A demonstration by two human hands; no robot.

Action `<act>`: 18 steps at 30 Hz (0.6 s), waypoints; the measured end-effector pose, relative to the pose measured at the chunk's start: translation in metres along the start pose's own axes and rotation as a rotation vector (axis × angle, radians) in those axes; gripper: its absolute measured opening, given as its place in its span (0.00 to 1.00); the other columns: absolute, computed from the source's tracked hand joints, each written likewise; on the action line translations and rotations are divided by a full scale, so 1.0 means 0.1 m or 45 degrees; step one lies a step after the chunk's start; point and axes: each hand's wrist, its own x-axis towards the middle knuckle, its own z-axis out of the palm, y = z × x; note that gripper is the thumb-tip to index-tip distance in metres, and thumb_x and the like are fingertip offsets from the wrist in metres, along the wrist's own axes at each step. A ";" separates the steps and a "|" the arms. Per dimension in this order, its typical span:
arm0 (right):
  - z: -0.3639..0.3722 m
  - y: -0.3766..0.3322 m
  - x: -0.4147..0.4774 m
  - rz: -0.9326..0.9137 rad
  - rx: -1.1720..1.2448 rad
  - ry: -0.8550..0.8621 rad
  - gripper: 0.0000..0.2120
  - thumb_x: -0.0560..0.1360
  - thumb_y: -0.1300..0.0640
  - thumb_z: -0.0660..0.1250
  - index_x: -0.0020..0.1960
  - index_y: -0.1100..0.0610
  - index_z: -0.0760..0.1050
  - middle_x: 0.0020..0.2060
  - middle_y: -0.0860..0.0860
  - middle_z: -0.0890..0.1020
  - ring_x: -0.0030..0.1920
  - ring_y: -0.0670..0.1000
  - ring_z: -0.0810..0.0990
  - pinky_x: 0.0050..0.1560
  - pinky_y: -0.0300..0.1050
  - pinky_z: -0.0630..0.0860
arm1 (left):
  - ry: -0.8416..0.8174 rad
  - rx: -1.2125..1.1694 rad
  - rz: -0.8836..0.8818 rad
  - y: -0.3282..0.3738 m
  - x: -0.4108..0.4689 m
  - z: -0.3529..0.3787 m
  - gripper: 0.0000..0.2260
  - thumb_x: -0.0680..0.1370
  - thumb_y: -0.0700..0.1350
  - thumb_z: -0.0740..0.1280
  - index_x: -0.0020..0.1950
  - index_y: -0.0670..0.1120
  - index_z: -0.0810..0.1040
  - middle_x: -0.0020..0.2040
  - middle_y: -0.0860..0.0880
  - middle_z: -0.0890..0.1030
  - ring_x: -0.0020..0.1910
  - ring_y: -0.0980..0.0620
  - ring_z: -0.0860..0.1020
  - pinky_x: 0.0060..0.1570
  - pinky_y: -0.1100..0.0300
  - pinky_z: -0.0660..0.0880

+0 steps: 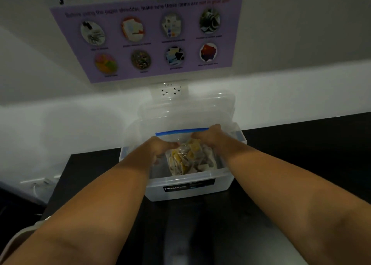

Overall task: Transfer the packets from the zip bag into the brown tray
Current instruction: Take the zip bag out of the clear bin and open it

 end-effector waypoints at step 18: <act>-0.20 -0.40 -0.69 -0.498 -0.203 0.060 0.17 0.72 0.54 0.79 0.41 0.54 0.69 0.37 0.51 0.75 0.38 0.51 0.74 0.41 0.45 0.73 | 0.114 -0.430 0.518 0.21 -0.79 -0.24 0.09 0.74 0.42 0.76 0.52 0.41 0.83 0.46 0.45 0.87 0.42 0.52 0.86 0.33 0.65 0.79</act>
